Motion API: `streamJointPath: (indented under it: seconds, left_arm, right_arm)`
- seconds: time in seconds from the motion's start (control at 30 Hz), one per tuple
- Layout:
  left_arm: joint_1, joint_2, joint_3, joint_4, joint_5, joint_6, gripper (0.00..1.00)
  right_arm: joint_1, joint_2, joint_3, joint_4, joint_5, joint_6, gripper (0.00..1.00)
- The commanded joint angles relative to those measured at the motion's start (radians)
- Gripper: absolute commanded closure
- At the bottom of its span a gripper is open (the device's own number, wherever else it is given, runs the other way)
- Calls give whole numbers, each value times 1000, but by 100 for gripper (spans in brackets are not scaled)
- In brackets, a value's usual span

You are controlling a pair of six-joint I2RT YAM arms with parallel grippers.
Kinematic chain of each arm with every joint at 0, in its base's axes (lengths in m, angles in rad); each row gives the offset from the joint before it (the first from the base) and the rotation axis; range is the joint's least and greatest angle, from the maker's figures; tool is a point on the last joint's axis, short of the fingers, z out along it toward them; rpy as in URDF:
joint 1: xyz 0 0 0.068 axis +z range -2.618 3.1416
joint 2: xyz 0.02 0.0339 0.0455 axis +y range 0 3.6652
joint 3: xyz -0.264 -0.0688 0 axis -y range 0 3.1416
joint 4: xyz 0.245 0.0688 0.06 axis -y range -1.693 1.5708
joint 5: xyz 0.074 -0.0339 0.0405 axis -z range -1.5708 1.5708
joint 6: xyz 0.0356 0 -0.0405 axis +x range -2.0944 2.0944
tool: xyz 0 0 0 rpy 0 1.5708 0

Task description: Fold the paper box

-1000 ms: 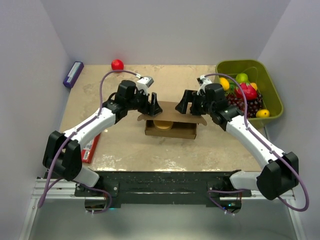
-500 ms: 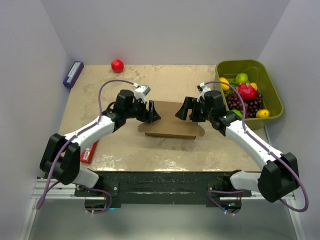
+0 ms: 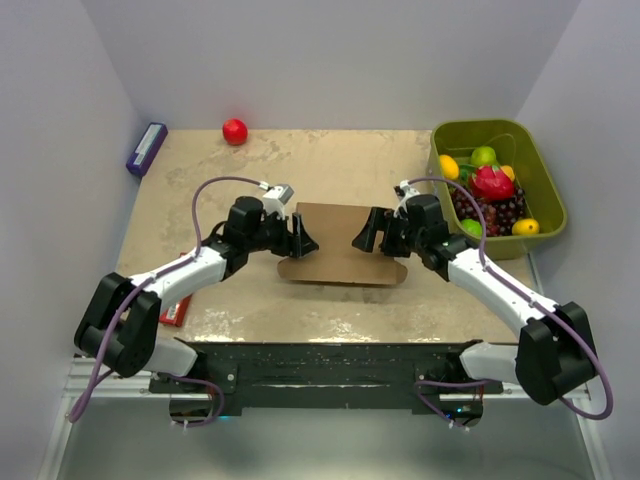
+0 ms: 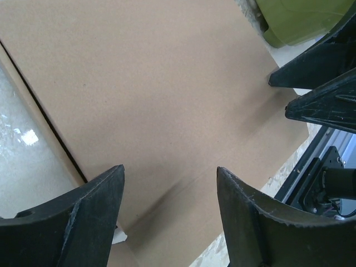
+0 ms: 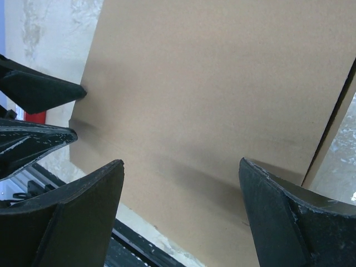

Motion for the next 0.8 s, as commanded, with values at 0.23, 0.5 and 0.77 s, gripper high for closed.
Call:
streamJointPath:
  seconds: [0.23,0.5,0.77]
  left_arm:
    - [1,-18,-71,101,-8,-59,30]
    - [-1,-3,-104,112,-32,-63,30]
    - [-4,14,-124,116,-47,-60,30]
  right_arm:
    - [2,-35,-72,67,-1,27,13]
    - [2,-15,-132,90,54,30,13]
    - [2,27,-167,127,72,33,12]
